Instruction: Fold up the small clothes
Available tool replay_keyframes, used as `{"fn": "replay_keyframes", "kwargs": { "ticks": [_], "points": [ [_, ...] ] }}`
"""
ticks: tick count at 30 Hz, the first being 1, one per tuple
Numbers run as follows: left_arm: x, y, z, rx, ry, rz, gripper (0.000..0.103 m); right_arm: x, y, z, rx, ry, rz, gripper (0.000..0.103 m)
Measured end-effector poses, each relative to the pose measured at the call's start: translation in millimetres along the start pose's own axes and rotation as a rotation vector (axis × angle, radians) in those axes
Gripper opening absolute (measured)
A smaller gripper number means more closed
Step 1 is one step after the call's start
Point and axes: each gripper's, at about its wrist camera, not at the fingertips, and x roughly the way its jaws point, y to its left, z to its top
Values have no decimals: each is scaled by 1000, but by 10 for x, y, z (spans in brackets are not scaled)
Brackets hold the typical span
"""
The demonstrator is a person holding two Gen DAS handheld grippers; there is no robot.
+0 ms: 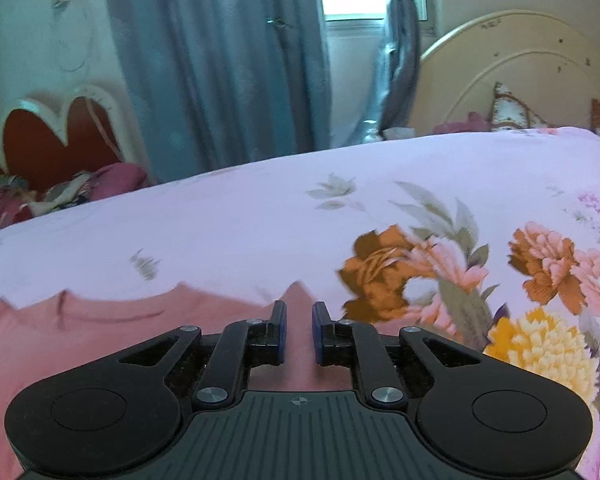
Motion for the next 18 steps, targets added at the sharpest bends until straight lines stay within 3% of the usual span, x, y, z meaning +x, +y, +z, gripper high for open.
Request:
{"fn": "replay_keyframes", "kwargs": {
  "ticks": [7, 11, 13, 15, 18],
  "points": [
    [-16, -473, -204, 79, 55, -129, 45, -81, 250, -262, -31, 64, 64, 16],
    [140, -529, -394, 124, 112, -75, 47, -42, 276, -450, -85, 100, 27, 16],
    [131, -442, -466, 127, 90, -68, 47, -1, 136, -547, -105, 110, -45, 16],
    [110, -394, -487, 142, 91, -38, 47, -35, -40, -568, -70, 90, -44, 16],
    [124, -270, -476, 88, 116, -10, 47, -98, -91, -534, -55, 87, -96, 16]
  ]
}}
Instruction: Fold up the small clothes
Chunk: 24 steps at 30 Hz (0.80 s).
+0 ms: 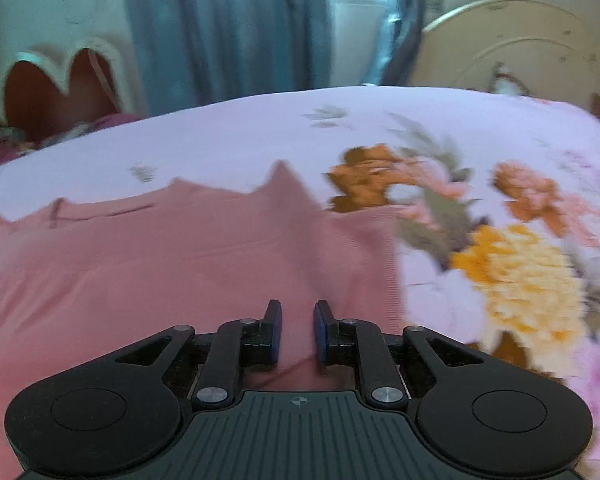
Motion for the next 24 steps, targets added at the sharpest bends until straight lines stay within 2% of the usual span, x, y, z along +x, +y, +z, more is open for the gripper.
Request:
{"fn": "replay_keyframes", "kwargs": {
  "ticks": [2, 4, 7, 12, 19, 24],
  "points": [
    [-31, -12, 10, 4, 10, 11, 47, -116, 0, 0, 34, -7, 40, 16],
    [-53, -55, 31, 8, 19, 17, 46, -212, 73, -39, 4, -19, 52, 16],
    [-96, -52, 61, -22, 38, 13, 48, -270, 150, -135, -24, 8, 69, 16],
    [-156, -55, -40, 1, 63, 28, 53, -254, 146, -328, -128, 48, -14, 17],
    [-220, -2, -61, -25, 85, 32, 57, -410, 16, -412, -126, 74, -46, 17],
    [-383, -60, -32, -43, 78, 24, 58, -655, 209, -331, -77, 26, 52, 17]
  ]
}}
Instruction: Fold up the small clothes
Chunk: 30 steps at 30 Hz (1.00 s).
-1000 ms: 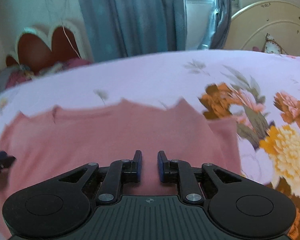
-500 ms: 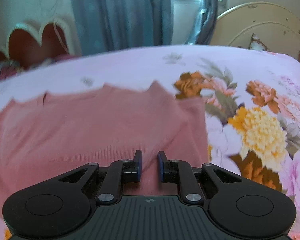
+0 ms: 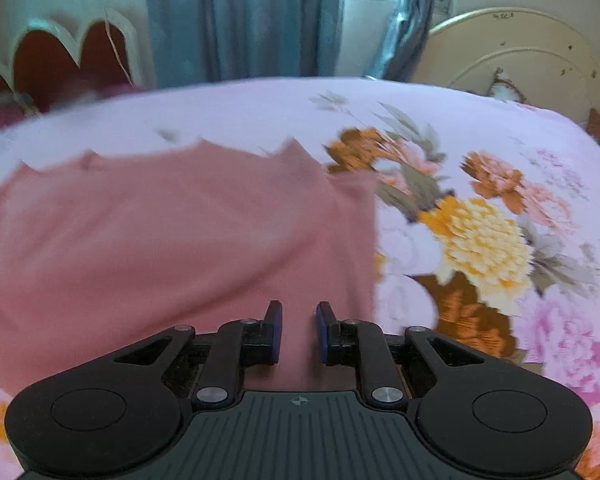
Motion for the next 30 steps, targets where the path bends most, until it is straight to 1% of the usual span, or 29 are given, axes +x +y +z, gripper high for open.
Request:
{"fn": "replay_keyframes", "kwargs": {
  "ticks": [2, 3, 4, 5, 6, 8, 11, 13, 16, 18, 20, 22, 24, 27, 30],
  "points": [
    [-75, -63, -5, 16, -14, -3, 61, -44, 153, 34, -17, -17, 33, 18],
    [-101, -95, -10, 25, -19, -4, 64, -57, 240, 46, -27, -22, 52, 20],
    [-122, -131, -22, 33, -21, -8, 67, -61, 328, 50, -39, -26, 68, 38],
    [-130, -153, -39, 38, -20, -11, 67, -60, 413, 48, -48, -32, 79, 66],
    [-129, -166, -67, 41, -15, -10, 67, -71, 502, 25, -62, -49, 92, 70],
    [-114, -150, -158, 39, 0, 2, 67, -51, 638, -32, -104, -42, 96, 69],
    [-101, -64, -330, 38, 9, 20, 70, 25, 667, -144, -121, -9, 89, 69],
    [-140, -15, -442, 54, -13, 31, 71, 106, 611, -235, -133, 29, 54, 69],
    [-189, 58, -544, 43, -9, 47, 71, 157, 424, -374, -123, 63, 19, 69],
    [-227, 107, -577, 32, -10, 46, 71, 126, 306, -407, -99, 70, 21, 69],
    [-258, 141, -556, 12, 2, 39, 71, 93, 269, -398, -94, 77, 19, 69],
    [-309, 170, -514, -34, 22, 26, 69, 15, 285, -367, -81, 62, 33, 69],
    [-386, 218, -506, -100, 42, -8, 70, -65, 339, -316, -57, 31, 72, 69],
    [-480, 335, -541, -218, 80, -81, 74, -125, 530, -226, -61, -4, 107, 69],
    [-522, 500, -633, -349, 131, -129, 75, -118, 730, -159, -64, -6, 154, 69]
  ]
}}
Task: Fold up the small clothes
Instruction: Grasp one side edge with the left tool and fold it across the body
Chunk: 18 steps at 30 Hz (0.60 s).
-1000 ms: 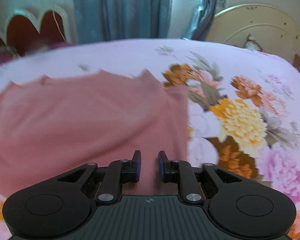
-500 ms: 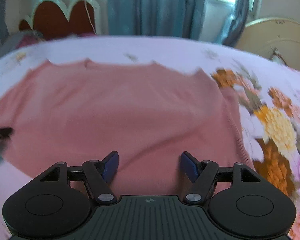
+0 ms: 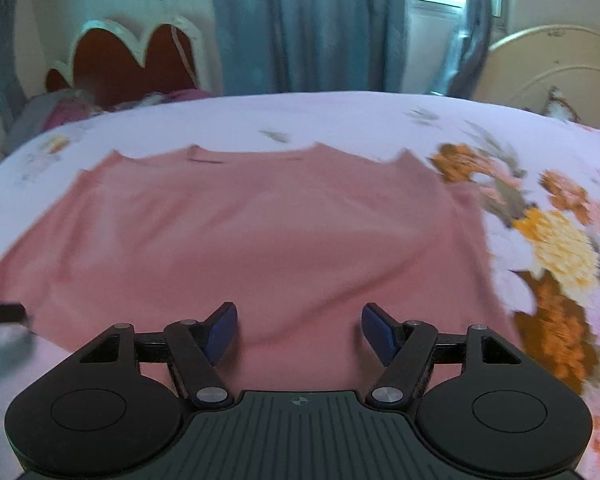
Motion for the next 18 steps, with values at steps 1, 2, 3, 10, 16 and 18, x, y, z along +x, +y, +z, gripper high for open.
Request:
{"fn": "replay_keyframes", "kwargs": {
  "ticks": [1, 2, 3, 10, 16, 18],
  "points": [
    [-19, 74, -23, -49, 9, -20, 75, 13, 62, 21, 1, 2, 13, 69],
    [-44, 152, -53, -101, 9, -47, 75, 32, 128, 49, -2, 3, 23, 69],
    [-58, 215, -75, -145, 6, -72, 75, 50, 192, 75, -9, 0, 28, 69],
    [178, 442, 3, -384, -59, -255, 83, 299, 593, 262, -32, -9, 43, 69],
    [486, 425, 188, -447, -161, -345, 77, 616, 747, 448, -25, -4, 1, 64],
    [555, 430, 234, -455, -184, -356, 65, 727, 790, 471, -39, 0, -31, 51]
  ]
}}
